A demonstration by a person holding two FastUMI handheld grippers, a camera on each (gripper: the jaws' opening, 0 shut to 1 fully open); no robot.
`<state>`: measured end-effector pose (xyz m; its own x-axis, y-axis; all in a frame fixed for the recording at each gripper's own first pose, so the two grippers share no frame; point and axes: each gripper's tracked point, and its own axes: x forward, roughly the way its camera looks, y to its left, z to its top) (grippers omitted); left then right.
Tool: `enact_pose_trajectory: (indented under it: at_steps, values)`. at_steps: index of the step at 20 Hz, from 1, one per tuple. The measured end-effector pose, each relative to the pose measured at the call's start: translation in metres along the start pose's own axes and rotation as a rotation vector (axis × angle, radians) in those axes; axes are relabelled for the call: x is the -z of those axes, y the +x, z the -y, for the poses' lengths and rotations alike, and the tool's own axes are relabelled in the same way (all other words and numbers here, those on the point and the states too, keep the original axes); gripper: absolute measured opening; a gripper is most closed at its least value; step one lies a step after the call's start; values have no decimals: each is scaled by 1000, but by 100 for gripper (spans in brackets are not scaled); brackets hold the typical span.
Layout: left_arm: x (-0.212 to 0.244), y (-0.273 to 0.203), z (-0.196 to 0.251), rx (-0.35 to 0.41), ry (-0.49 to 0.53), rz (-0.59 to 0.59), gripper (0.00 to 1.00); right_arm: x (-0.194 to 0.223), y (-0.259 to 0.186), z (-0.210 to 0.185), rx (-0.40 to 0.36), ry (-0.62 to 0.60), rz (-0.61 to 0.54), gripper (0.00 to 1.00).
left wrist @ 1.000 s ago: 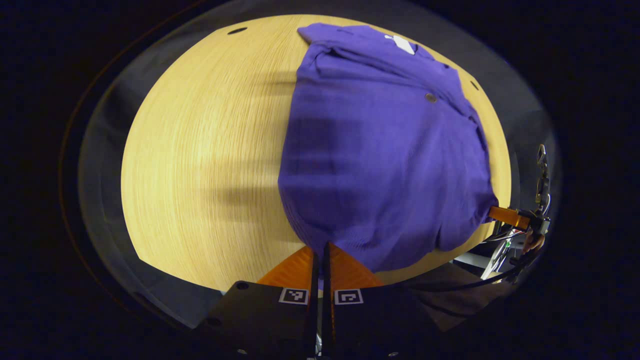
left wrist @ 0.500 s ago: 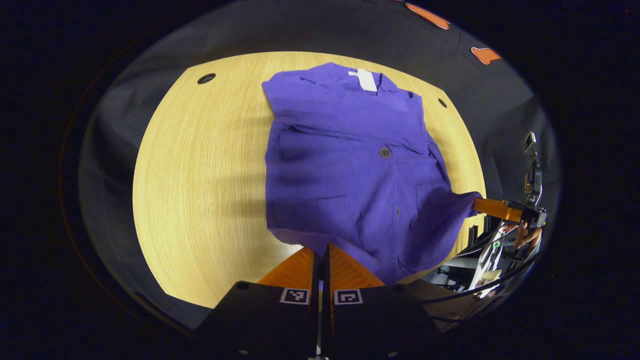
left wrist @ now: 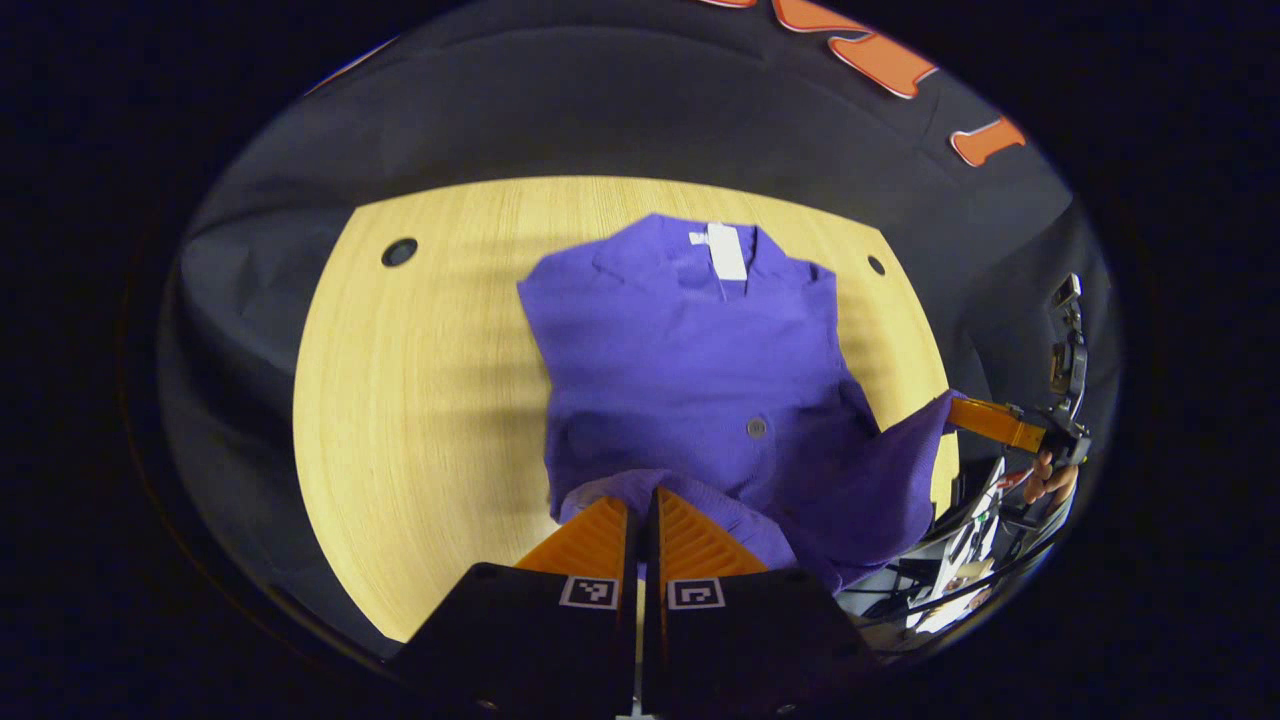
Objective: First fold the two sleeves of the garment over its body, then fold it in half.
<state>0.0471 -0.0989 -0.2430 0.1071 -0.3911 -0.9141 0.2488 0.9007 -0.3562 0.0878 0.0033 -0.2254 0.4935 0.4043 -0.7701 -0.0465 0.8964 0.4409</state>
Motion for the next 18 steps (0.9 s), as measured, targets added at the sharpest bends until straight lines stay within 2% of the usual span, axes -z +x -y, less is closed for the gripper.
enact_pose_trajectory:
  at_steps: [5,8,13,15,17,18]
  values:
    - [-71,8,-11,-22,3,46,4,-66,24,-6,-5,1,55,5]
    - [-114,15,-18,-31,6,71,4,-101,42,1,2,14,75,5]
    - [-183,42,-37,-90,21,124,4,-161,76,20,25,41,119,4]
    - [-203,56,-49,-129,24,139,4,-181,96,25,28,61,130,4]
    - [-219,75,-73,-211,39,157,4,-197,112,27,26,93,158,6]
    - [-227,76,-82,-242,47,189,8,-201,118,28,23,96,173,9]
